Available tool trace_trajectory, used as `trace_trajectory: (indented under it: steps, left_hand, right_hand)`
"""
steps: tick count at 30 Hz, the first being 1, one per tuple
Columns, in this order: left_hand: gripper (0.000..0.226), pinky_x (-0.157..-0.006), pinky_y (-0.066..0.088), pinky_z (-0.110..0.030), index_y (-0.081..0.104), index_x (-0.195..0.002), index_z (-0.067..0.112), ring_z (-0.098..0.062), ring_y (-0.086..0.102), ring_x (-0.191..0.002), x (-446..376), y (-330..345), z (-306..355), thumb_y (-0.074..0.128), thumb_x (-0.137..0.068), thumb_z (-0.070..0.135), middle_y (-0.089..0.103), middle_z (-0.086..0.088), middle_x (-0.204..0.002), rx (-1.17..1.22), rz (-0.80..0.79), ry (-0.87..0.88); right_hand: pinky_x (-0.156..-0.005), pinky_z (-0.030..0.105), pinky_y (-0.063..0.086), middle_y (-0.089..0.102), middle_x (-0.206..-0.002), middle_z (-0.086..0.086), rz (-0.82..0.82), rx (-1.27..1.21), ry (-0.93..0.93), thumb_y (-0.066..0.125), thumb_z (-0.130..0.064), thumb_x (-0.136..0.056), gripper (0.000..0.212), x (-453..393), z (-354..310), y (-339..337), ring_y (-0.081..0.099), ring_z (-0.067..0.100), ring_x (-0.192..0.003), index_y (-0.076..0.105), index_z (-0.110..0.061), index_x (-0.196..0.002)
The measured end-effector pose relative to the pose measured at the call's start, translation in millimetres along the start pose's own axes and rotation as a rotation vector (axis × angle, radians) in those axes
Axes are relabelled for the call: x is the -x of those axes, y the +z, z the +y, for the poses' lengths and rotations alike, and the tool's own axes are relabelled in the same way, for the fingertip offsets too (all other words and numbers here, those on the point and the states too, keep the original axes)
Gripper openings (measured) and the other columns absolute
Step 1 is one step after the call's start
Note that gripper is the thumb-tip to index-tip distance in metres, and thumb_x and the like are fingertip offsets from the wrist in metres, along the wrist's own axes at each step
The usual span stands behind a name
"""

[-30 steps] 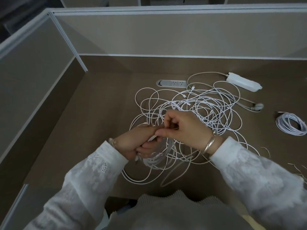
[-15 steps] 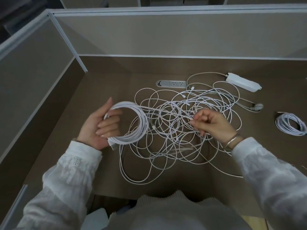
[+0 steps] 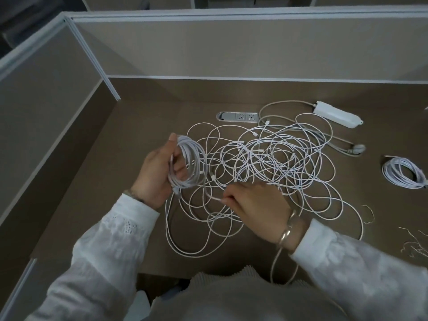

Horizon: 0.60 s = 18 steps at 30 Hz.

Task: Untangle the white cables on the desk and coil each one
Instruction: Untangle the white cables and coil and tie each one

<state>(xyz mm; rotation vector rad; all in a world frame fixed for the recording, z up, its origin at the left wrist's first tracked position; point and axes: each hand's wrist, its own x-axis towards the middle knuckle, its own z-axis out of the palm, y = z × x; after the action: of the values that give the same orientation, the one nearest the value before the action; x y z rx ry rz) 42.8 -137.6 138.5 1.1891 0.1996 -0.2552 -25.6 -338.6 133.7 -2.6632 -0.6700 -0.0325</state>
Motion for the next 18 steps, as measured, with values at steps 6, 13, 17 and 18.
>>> trace_trajectory:
  steps: [6,13,17,18]
  left_hand:
    - [0.043,-0.043,0.046,-0.023,0.054,-0.069,0.002,-0.019,0.053,-0.043,23,31,-10,0.047,-0.100,0.032,0.055,-0.009,-0.051,-0.356,-0.020,0.079]
    - [0.028,-0.044,0.046,-0.025,0.060,-0.080,-0.005,-0.021,0.054,-0.053,32,43,-25,0.050,-0.098,0.014,0.056,-0.016,-0.064,-0.481,-0.138,-0.051]
    - [0.030,-0.036,0.026,-0.015,0.050,-0.066,-0.002,-0.016,0.035,-0.031,34,41,-28,0.044,-0.094,0.006,0.043,-0.011,-0.042,-0.521,-0.271,-0.262]
    - [0.033,-0.036,0.021,-0.013,0.045,-0.068,-0.005,-0.013,0.028,-0.028,33,40,-28,0.041,-0.097,0.009,0.037,-0.008,-0.039,-0.508,-0.317,-0.331]
  right_hand:
    - [-0.047,0.023,0.030,0.066,-0.081,-0.007,0.039,-0.010,-0.149,0.033,-0.050,-0.092,0.042,-22,-17,-15,0.060,0.015,-0.064,0.063,-0.021,-0.093]
    - [-0.047,0.027,0.031,0.048,-0.057,-0.006,0.110,-0.201,-0.149,0.069,-0.031,-0.074,0.026,-26,-15,-13,0.045,0.019,-0.049,0.048,-0.017,-0.080]
    - [-0.049,0.029,0.031,0.043,-0.051,-0.009,0.087,-0.127,-0.075,0.072,-0.052,-0.067,0.042,-28,-9,-22,0.039,0.013,-0.048,0.042,-0.024,-0.075]
    - [-0.050,0.029,0.032,0.044,-0.050,-0.009,0.066,-0.149,-0.054,0.070,-0.058,-0.064,0.044,-28,-6,-24,0.039,0.008,-0.047,0.042,-0.025,-0.074]
